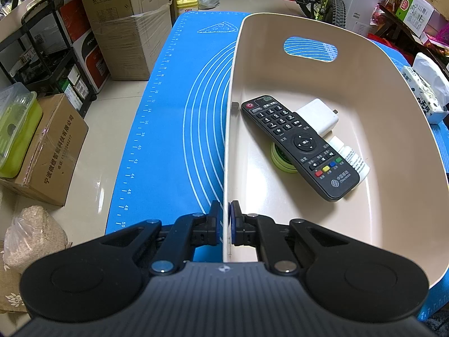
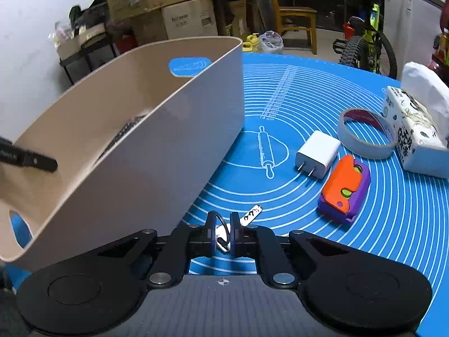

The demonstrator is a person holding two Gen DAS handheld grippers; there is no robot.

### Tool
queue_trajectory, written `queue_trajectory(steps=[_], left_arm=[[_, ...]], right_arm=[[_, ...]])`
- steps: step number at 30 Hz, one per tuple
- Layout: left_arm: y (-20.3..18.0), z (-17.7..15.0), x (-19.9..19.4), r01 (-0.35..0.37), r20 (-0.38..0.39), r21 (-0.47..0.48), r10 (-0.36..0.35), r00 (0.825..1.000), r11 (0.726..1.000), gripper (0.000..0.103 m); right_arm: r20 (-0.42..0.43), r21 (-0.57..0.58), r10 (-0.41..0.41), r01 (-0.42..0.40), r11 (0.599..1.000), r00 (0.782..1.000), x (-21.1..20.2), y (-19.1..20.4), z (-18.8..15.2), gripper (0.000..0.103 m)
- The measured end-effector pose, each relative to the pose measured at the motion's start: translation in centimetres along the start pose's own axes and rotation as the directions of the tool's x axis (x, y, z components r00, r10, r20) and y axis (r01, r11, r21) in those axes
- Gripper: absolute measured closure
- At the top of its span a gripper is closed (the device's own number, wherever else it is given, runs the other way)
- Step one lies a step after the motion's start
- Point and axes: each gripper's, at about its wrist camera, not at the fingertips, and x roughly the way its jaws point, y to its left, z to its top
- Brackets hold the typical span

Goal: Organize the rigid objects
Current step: 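Carry the silver key into the bin with the right tool and release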

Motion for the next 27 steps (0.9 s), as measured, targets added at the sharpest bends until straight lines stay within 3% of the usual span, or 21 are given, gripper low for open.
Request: queue_trajectory(steps=[5, 8, 11, 19, 27], left_arm=[[0.0, 0.0, 0.0, 0.001, 0.000, 0.000, -0.001, 1.000, 1.000, 0.093], [0.0, 0.0, 0.0, 0.001, 0.000, -0.001, -0.001, 1.000, 1.000, 0.093], [0.0, 0.0, 0.0, 0.005, 0.000, -0.003, -0.005, 1.000, 1.000, 0.093], [0.0, 0.0, 0.0, 0.008, 0.000, -0.005, -0.008, 1.000, 1.000, 0.092], [0.0, 0.0, 0.0, 0.006, 0.001, -0.003, -0.006, 1.000, 1.000, 0.092]], right_arm=[[-0.016, -0.025, -0.006, 0.006, 1.000, 1.000, 1.2, 0.5, 0.1, 0.084], [-0.019, -0.022, -0.003, 0.003, 1.000, 1.000, 1.2, 0.7, 0.4, 0.090], [-0.002, -0.025, -0.058, 0.058, 0.998, 0.998, 0.6, 1.1, 0.7, 0.090], [0.112, 0.015, -0.133, 0.132, 0.991, 0.985, -3.9, 0.5, 3.4, 0.090], [0.269, -0.029, -0.102, 0.114, 0.993, 0.958, -9.0, 2.3, 7.9, 0.090]])
